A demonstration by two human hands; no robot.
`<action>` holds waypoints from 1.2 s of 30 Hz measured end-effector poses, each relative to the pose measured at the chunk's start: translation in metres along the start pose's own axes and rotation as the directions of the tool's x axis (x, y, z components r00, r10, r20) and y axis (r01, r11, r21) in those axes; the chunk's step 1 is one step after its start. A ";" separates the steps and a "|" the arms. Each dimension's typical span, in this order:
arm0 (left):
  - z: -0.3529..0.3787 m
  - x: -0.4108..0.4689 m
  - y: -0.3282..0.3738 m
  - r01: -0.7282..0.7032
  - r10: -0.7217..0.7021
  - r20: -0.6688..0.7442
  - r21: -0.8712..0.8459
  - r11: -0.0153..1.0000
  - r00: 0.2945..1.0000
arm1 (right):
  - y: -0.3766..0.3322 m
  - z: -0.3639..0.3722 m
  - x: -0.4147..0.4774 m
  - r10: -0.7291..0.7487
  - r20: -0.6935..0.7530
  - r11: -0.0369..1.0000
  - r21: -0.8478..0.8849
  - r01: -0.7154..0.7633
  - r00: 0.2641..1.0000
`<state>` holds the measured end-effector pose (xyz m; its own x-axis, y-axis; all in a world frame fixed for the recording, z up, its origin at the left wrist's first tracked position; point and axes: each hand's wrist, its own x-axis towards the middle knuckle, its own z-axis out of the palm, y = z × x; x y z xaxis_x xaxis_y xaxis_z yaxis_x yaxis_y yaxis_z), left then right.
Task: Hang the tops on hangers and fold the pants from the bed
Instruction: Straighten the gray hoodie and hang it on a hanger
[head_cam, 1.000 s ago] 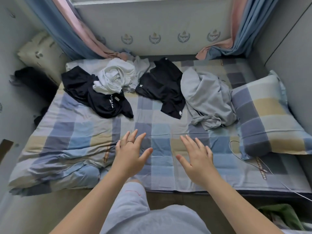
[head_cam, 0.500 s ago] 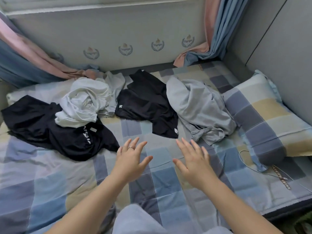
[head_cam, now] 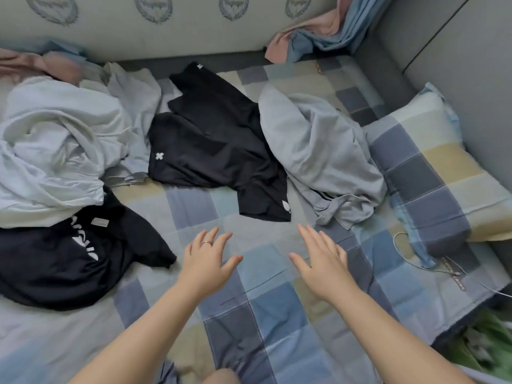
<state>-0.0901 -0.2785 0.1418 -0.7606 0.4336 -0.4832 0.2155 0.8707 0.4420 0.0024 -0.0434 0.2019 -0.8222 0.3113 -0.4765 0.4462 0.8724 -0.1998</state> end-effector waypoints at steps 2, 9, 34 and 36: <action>0.009 0.023 0.008 -0.033 0.033 0.027 -0.007 0.999 0.999 | 0.015 0.002 0.015 0.039 -0.004 0.999 0.004 -0.039 0.999; 0.061 0.108 0.058 -0.179 0.176 0.080 0.045 0.983 0.981 | 0.100 0.015 0.088 0.156 -0.013 0.988 0.022 -0.156 0.988; 0.333 0.431 0.280 -0.142 0.307 -0.553 0.320 0.937 0.774 | 0.400 0.128 0.388 0.211 -0.575 0.967 0.243 -0.080 0.790; 0.334 0.435 0.280 -0.152 0.317 -0.567 0.319 0.935 0.760 | 0.401 0.134 0.397 0.217 -0.670 0.972 0.216 -0.094 0.710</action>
<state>-0.1558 0.2316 -0.1971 -0.8570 0.4745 0.2011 0.5130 0.8224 0.2458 -0.0979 0.3795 -0.1824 -0.7234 0.6632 0.1919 0.5870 0.7371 -0.3348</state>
